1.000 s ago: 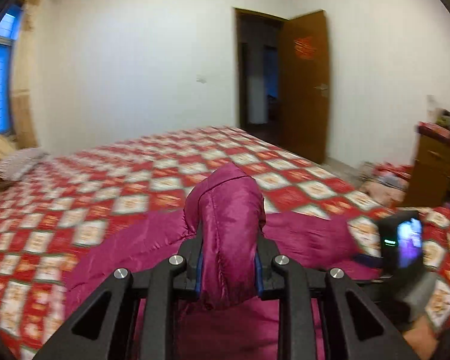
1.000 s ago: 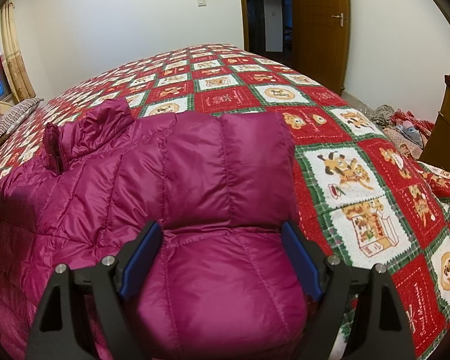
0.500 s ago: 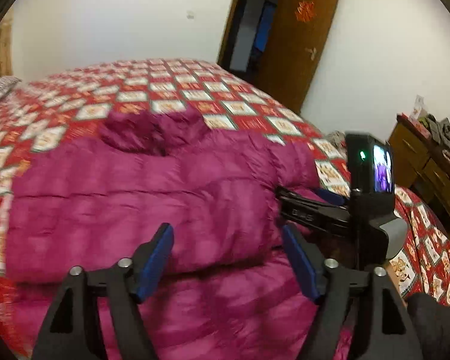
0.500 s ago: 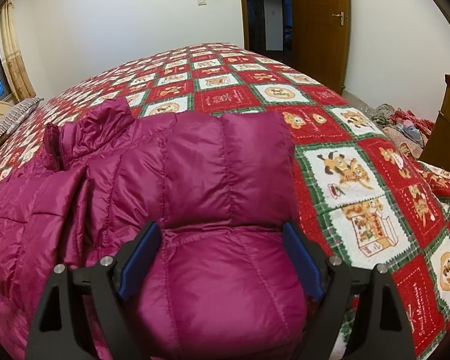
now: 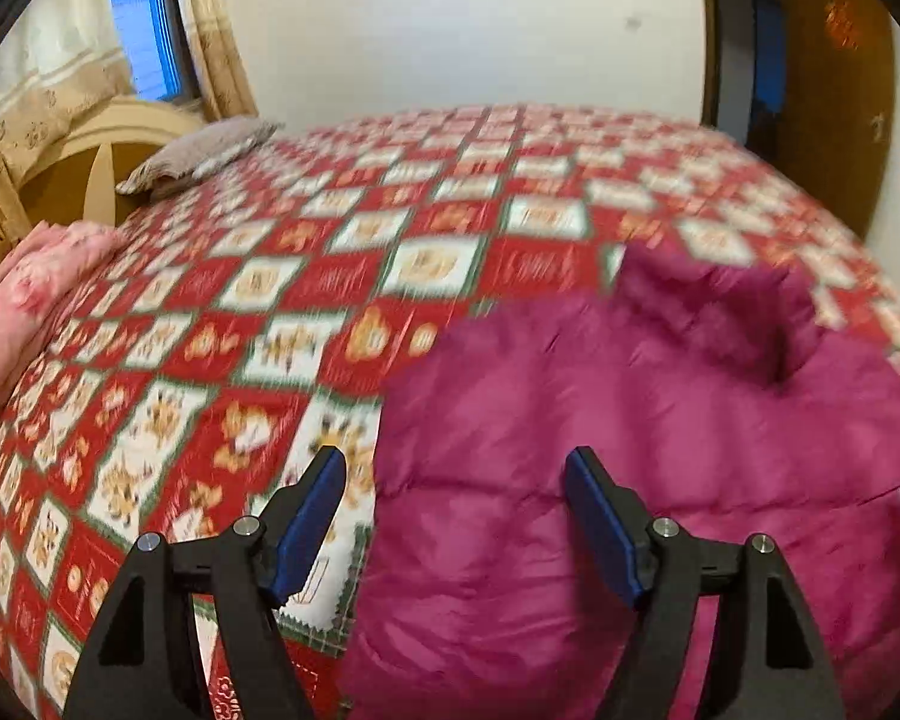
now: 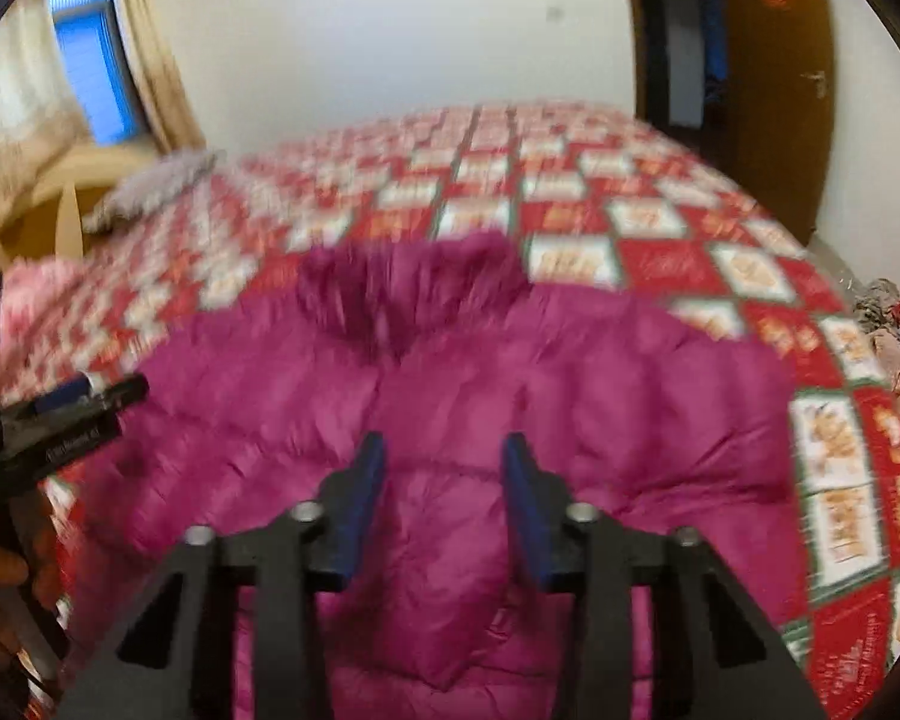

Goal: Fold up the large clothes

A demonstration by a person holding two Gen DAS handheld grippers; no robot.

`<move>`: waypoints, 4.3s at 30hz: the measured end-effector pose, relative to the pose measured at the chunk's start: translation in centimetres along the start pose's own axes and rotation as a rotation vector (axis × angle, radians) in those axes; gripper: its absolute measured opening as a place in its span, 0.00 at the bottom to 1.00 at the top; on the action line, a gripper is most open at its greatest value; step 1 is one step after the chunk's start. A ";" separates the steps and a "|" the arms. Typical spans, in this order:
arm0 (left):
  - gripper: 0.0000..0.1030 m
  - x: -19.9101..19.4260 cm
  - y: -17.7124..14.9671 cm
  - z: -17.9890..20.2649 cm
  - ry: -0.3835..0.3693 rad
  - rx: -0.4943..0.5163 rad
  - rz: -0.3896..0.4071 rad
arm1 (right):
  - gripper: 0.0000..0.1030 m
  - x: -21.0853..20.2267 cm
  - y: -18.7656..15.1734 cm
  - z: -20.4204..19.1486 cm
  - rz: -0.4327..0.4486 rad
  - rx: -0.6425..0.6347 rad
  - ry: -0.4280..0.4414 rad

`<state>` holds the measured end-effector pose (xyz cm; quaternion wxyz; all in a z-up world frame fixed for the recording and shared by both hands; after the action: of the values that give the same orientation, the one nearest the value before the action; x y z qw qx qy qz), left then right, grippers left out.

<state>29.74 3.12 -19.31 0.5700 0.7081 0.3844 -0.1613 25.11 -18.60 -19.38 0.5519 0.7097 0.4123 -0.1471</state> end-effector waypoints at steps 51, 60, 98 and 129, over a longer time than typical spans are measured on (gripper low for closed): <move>0.79 2.3 12.2 15.7 -0.229 0.251 -0.059 | 0.15 4.7 4.6 11.8 -0.119 0.309 0.030; 0.45 6.4 4.6 11.4 -0.191 0.051 -0.140 | 0.48 1.3 4.4 11.2 0.031 0.221 0.050; 0.77 7.3 4.9 12.9 -0.117 0.023 -0.055 | 0.43 2.6 6.4 4.3 0.072 -0.022 -0.112; 0.82 -15.9 -0.9 -8.6 -0.630 -0.001 0.225 | 0.80 -24.2 -4.0 0.1 0.281 -0.039 -0.106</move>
<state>16.91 5.46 -6.73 0.6753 0.6613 0.1084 -0.3082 7.21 -28.68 -6.00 0.6018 0.7408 0.2820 -0.0978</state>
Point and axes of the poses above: each gripper's, at about its wrist camera, not at the fingertips, and x roughly the way its jaws point, z to its right, y to its top, the point moved 7 cm from there along x, roughly the way its jaws point, and after that the axes turned 15 degrees about y, right-handed, at the moved point
